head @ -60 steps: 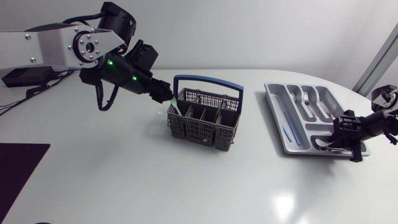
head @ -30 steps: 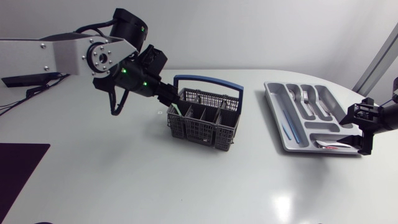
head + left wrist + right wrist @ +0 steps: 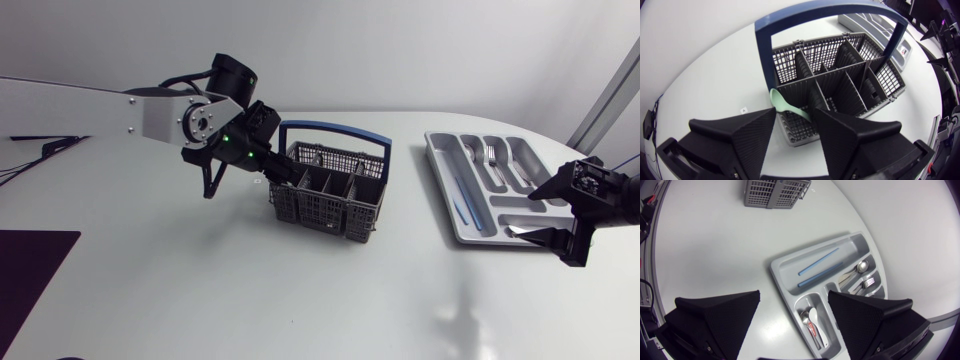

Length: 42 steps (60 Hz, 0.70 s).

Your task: Unload the cutlery basket into the drawer organizer.

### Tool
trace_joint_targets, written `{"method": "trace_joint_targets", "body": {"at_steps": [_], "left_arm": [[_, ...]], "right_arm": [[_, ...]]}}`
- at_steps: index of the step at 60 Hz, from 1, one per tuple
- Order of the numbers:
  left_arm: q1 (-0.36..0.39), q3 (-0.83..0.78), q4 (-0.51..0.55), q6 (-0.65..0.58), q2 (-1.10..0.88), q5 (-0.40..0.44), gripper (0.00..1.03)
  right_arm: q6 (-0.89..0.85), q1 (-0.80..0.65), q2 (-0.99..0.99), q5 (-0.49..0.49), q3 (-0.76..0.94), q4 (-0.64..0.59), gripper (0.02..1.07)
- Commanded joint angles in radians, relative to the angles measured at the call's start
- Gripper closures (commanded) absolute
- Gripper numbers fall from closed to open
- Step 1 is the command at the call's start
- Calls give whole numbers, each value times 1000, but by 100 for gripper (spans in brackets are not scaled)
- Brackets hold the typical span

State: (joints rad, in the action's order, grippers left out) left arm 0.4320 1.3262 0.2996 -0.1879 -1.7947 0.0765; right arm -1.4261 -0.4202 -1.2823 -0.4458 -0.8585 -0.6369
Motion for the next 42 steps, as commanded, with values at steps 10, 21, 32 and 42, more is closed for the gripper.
{"method": "trace_joint_targets", "body": {"at_steps": [10, 21, 32, 42], "left_arm": [[-33, 45, -28, 11, -46, -1, 57], [-39, 51, -65, 22, -60, -1, 61], [-36, 68, -66, 21, -75, 0, 67], [-36, 70, -74, 22, -86, 0, 77]], "right_arm": [[92, 86, 167, -8, 108, -40, 8], [136, 150, 245, -7, 159, -40, 8], [148, 167, 276, -1, 170, -40, 8], [148, 173, 299, 2, 188, -40, 8]]}}
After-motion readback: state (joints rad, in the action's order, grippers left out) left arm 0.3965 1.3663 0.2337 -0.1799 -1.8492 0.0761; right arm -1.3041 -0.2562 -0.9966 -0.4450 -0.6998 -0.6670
